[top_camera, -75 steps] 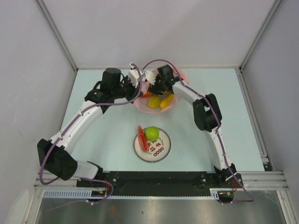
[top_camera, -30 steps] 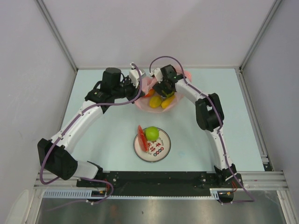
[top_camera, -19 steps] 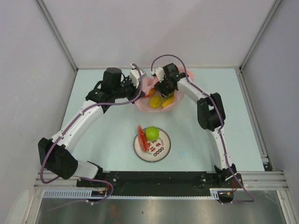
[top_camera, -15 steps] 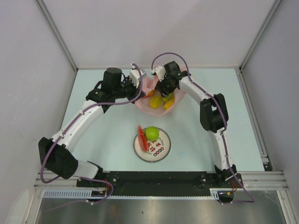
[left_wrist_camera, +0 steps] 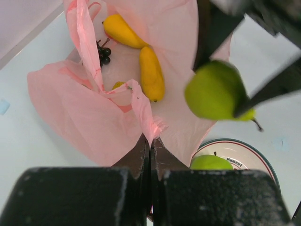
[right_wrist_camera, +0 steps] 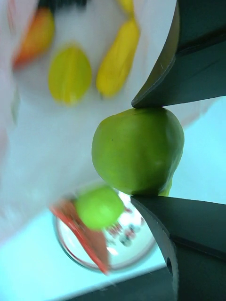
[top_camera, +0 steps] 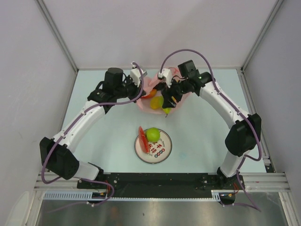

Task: Take the fake fruits out of the plastic bag
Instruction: Place the fake fruit on the plate.

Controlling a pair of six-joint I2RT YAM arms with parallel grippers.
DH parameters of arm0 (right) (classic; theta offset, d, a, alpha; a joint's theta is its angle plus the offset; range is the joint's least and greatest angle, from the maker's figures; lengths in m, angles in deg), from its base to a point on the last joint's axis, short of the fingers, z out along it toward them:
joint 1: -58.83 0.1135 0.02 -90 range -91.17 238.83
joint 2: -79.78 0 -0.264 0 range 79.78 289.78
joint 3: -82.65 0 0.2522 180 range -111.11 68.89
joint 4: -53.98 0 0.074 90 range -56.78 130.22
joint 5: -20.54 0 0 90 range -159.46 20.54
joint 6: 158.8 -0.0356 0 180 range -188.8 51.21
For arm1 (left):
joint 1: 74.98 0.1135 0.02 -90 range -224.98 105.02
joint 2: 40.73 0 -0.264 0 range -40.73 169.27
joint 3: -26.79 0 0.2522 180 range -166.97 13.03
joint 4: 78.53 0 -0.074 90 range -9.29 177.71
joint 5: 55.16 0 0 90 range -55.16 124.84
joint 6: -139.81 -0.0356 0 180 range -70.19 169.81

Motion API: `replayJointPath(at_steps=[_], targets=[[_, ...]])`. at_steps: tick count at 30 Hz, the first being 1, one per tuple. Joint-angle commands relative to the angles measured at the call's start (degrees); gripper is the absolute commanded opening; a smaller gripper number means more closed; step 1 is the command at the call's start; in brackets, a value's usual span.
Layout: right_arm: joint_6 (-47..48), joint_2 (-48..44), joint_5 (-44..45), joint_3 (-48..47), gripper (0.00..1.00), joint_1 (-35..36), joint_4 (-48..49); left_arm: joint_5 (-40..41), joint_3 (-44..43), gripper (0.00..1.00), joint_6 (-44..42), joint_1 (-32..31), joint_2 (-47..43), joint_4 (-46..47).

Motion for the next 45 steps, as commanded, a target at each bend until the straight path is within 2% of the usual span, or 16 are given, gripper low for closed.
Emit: replayJointPath(at_steps=[1,3,7,13,20,25,30,32,35,41,43,44,45], targets=[[12.74,-1.54,-8.38,2.15,0.51,2.70,-15.98,0.19,-2.01,0.00,1.27,-0.26,0.74,1.59],[17.74,-1.37,-7.94,4.16,0.51,4.11,-22.67,-0.08,-2.36,0.00,1.53,-0.26,0.92,1.59],[19.80,-0.05,-9.34,8.82,0.52,5.52,-28.66,-1.13,-2.02,0.00,2.32,-0.26,0.92,1.50],[18.74,1.88,-14.88,13.83,0.50,7.71,-27.36,-2.71,0.44,0.00,3.20,-0.26,-0.13,1.94],[14.09,6.89,-17.70,14.19,0.51,9.56,-24.81,-2.97,2.03,0.00,3.03,-0.17,-0.22,1.76],[11.02,14.01,-18.93,11.74,0.50,9.56,-26.56,-2.89,3.35,0.00,3.38,-0.17,-1.36,1.76],[2.58,21.47,-17.43,6.22,0.49,8.87,-28.83,-2.80,4.58,0.00,3.73,0.10,-2.42,2.29],[3.27,25.26,-19.89,3.75,0.48,8.34,-33.23,-2.71,4.84,0.00,3.73,0.27,-2.85,2.20],[2.57,27.54,-22.00,1.01,0.48,7.02,-34.20,-2.71,5.02,0.00,3.64,0.45,-3.30,2.03],[2.92,29.04,-21.13,-1.63,0.63,7.10,-35.34,-2.62,5.54,0.00,3.29,0.80,-3.83,1.76],[3.44,29.05,-20.95,-1.45,0.90,7.28,-36.22,-2.62,5.28,0.00,3.38,0.80,-3.83,1.76],[3.62,28.96,-20.86,-1.36,0.99,7.28,-36.40,-2.62,5.28,0.00,3.38,0.80,-3.74,1.76],[3.71,28.87,-20.78,-1.28,1.00,7.28,-36.40,-2.62,4.93,0.00,3.38,0.80,-3.74,1.76]])
